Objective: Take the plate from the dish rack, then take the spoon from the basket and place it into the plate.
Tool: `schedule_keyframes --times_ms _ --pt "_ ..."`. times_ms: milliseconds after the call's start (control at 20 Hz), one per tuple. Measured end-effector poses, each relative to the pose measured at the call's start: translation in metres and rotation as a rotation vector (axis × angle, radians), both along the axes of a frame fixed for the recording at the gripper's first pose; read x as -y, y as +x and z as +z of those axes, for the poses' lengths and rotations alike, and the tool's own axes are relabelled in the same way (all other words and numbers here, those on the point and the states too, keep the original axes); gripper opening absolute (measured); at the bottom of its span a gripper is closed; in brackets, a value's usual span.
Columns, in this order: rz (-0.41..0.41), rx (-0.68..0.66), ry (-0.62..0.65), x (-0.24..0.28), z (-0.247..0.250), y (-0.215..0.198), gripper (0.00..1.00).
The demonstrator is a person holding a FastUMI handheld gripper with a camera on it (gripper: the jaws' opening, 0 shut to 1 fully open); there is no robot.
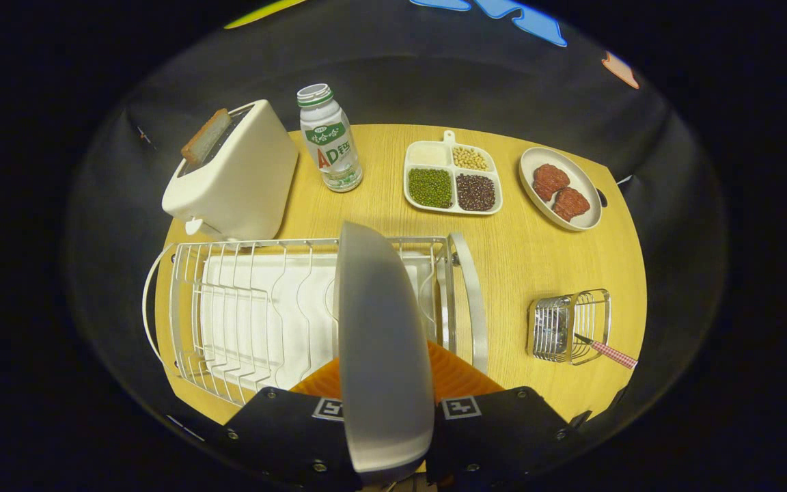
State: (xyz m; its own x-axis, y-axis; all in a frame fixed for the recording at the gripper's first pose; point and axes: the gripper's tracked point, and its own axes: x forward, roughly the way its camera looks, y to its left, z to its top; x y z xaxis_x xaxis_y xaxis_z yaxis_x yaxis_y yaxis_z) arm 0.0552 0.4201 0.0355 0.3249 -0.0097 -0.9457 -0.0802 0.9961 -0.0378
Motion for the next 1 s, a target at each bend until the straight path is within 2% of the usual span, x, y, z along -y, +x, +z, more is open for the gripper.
schedule_keyframes --times_ms 300,500,700,1000 --pt "-0.02 0.03 -0.122 -0.005 0.008 0.002 0.35" --pt "0.018 0.095 -0.195 -0.005 0.021 0.006 0.35" --pt "0.053 0.179 -0.167 0.0 0.05 0.002 0.35" --pt "0.059 0.223 -0.052 0.033 0.099 -0.037 0.35"
